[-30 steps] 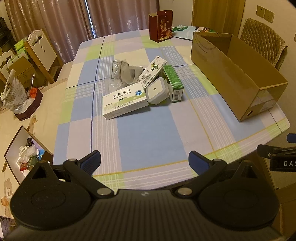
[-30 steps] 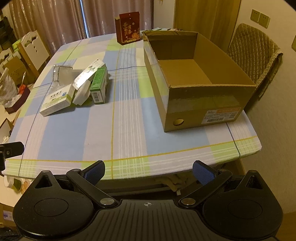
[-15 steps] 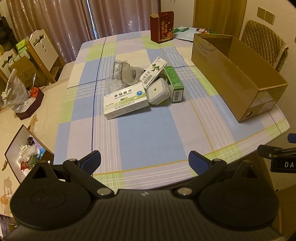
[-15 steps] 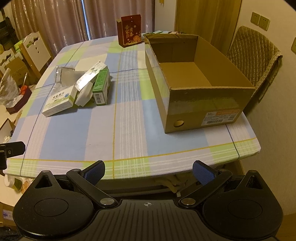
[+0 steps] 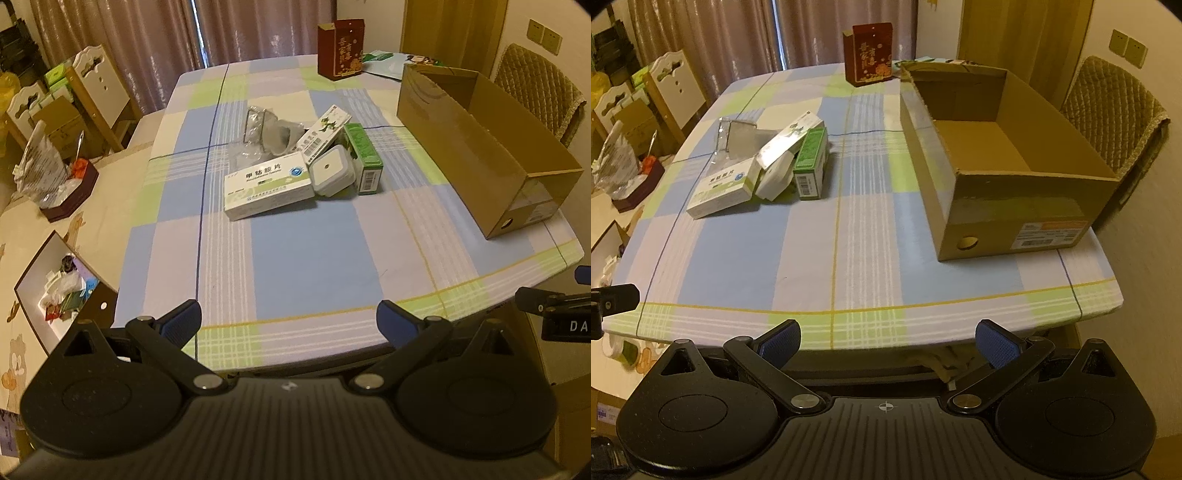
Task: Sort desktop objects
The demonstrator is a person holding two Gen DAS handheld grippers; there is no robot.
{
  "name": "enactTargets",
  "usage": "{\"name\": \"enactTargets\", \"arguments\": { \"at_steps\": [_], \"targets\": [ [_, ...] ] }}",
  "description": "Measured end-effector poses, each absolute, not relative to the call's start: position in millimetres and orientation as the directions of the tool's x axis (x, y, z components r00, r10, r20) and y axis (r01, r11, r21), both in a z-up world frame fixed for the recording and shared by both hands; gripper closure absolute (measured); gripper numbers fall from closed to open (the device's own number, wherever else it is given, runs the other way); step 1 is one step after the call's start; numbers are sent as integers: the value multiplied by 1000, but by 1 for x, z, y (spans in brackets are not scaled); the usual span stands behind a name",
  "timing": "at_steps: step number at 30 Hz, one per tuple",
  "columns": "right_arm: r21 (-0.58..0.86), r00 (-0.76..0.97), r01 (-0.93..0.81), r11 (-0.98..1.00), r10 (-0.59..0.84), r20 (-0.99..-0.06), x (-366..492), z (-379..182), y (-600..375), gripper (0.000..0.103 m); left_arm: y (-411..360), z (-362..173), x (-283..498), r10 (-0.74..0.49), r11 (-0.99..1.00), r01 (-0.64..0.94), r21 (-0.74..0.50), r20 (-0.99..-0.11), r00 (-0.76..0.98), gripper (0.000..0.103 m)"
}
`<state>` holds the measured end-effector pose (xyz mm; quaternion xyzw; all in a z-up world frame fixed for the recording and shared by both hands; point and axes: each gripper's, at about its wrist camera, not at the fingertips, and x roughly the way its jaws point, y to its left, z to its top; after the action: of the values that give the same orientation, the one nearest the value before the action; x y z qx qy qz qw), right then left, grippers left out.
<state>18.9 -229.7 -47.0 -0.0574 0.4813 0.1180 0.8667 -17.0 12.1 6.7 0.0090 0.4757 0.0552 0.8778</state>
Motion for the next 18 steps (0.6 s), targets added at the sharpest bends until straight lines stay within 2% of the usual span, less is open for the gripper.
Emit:
{"name": "enactTargets", "arguments": {
  "at_steps": [8,18],
  "targets": [
    [18,498,-250,968,144,-855,36,-52,-219,0,28,2,-3,93,995,-89,54,-844,529,3],
    [60,470,-195,979,147,-870,75,-62,-204,0,59,-9,42,25,998,29,51,-817,576,3]
  ]
}}
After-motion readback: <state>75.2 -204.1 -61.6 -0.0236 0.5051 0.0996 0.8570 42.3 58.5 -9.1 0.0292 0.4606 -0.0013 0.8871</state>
